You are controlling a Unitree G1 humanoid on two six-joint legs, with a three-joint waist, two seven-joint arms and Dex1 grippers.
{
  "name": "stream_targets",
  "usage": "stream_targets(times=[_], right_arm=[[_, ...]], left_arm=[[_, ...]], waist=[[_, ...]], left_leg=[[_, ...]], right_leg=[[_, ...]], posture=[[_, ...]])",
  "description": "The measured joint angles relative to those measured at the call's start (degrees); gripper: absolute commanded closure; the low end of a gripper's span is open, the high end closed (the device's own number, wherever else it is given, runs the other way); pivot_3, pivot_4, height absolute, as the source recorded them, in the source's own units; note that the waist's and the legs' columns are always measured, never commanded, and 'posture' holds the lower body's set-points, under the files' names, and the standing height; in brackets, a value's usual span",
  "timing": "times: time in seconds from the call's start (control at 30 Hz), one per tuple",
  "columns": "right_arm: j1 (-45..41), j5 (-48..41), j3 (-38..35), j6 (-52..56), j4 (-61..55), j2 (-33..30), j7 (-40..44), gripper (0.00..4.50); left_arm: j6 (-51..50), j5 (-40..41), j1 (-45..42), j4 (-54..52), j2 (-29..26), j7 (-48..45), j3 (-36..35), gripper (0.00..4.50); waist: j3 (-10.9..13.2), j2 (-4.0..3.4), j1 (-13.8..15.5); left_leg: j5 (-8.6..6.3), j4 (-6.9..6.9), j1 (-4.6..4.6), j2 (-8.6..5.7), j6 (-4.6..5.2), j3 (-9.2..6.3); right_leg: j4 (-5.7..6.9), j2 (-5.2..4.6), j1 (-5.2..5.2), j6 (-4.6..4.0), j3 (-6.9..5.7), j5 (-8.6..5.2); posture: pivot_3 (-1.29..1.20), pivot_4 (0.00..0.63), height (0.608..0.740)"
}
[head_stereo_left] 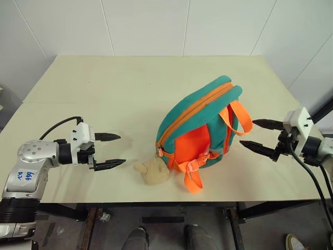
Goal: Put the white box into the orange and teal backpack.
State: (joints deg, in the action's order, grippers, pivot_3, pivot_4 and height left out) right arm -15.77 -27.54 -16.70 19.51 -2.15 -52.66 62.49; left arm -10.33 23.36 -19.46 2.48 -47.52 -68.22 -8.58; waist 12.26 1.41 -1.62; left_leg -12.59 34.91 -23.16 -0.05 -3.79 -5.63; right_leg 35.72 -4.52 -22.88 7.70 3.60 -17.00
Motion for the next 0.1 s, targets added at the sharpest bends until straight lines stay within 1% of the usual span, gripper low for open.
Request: stream_targets(times=[0.1], right_arm=[[1.68, -2.33, -0.16, 3.2, -1.51, -1.74, 2.45, 0.02]], left_arm=[[0.53, 0.0, 0.02, 0.07, 0.0, 0.17, -0.01, 0.0]], waist=[[0.0, -0.01, 0.01]], left_leg=[[-0.02, 0.0, -0.01, 0.0, 0.01, 0.0]], right_leg=[[-0.02, 0.0, 0.01, 0.01, 0.0, 0.0]], posture=[[0.0, 0.15, 0.74]])
